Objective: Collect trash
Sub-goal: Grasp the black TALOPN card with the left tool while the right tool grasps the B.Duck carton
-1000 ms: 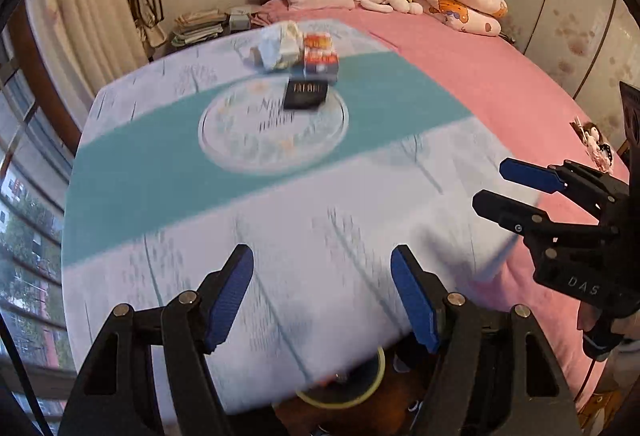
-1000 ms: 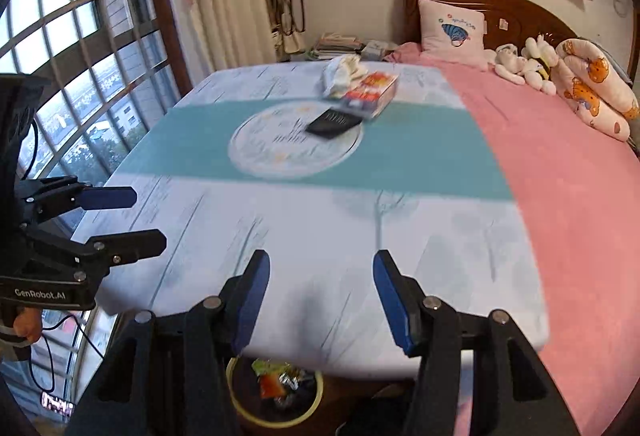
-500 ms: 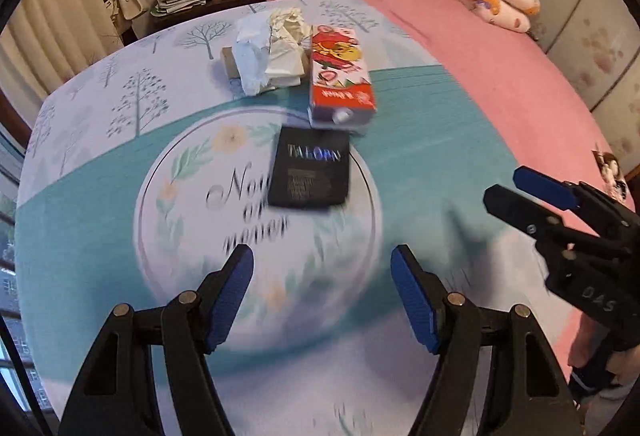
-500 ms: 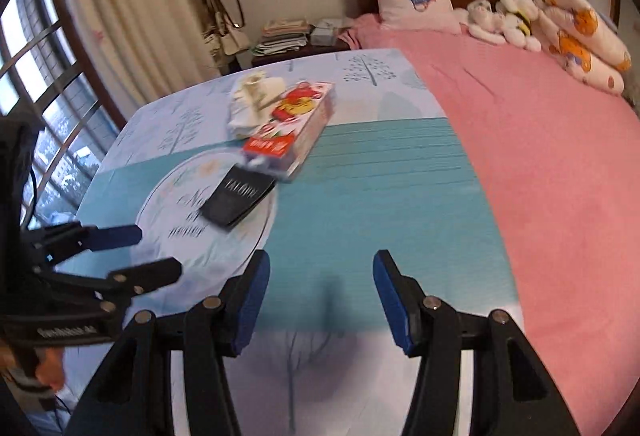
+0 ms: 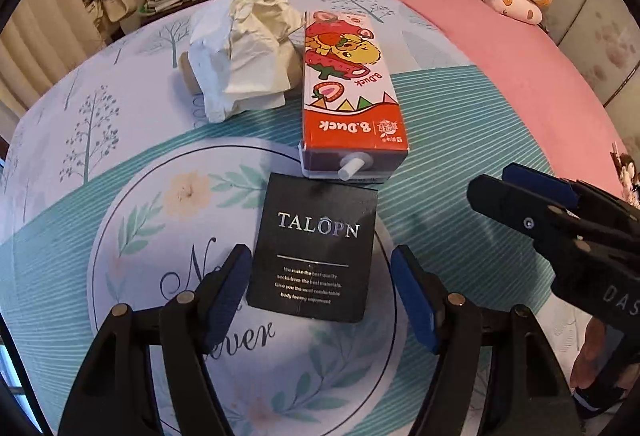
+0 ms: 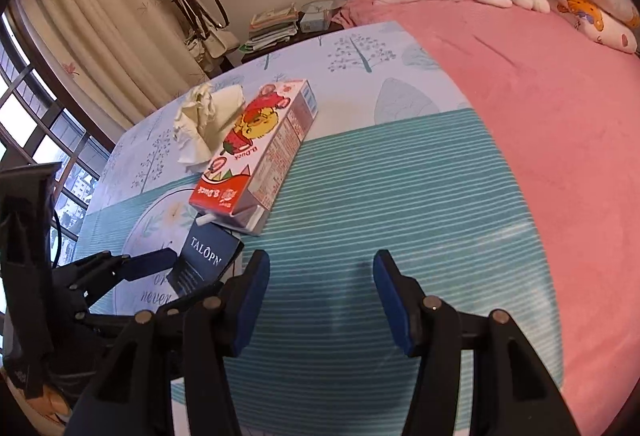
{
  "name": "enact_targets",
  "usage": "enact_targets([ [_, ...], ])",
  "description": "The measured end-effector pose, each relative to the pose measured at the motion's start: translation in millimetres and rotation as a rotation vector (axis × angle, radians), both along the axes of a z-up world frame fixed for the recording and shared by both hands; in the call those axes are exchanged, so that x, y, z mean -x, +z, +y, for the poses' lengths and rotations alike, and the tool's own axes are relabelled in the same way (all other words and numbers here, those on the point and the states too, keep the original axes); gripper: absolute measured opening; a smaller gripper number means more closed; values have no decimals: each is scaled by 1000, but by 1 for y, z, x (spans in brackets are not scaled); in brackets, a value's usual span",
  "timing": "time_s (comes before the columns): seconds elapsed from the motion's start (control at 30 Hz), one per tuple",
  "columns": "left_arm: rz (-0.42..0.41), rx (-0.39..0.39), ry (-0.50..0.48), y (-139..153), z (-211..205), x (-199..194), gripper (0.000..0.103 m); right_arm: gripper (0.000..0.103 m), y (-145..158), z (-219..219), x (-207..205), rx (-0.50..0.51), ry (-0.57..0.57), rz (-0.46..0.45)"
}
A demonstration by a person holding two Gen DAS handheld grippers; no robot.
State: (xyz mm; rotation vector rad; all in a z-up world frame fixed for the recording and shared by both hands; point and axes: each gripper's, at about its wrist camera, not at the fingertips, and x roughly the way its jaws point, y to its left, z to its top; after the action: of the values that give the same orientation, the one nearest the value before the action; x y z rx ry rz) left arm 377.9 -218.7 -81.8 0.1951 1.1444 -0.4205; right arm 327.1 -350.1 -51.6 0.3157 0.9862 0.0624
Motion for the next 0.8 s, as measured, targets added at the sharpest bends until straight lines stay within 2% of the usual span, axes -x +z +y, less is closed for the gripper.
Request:
enact_targets([
  [0.07,-20,-18,5,0,-1,-1,59,54,-2,1,-2,-3,5,0],
  [0.33,4,63,50,6,20,-3,59,54,3,5,-18,-32,2,-7],
  [0.5,4,88,80,9,39,-10,59,68,15,14,-33,-53,-1,-37],
  [0.8,2,109,151,11,87,-24,59,70,17,32,-70,-102,-24,0],
])
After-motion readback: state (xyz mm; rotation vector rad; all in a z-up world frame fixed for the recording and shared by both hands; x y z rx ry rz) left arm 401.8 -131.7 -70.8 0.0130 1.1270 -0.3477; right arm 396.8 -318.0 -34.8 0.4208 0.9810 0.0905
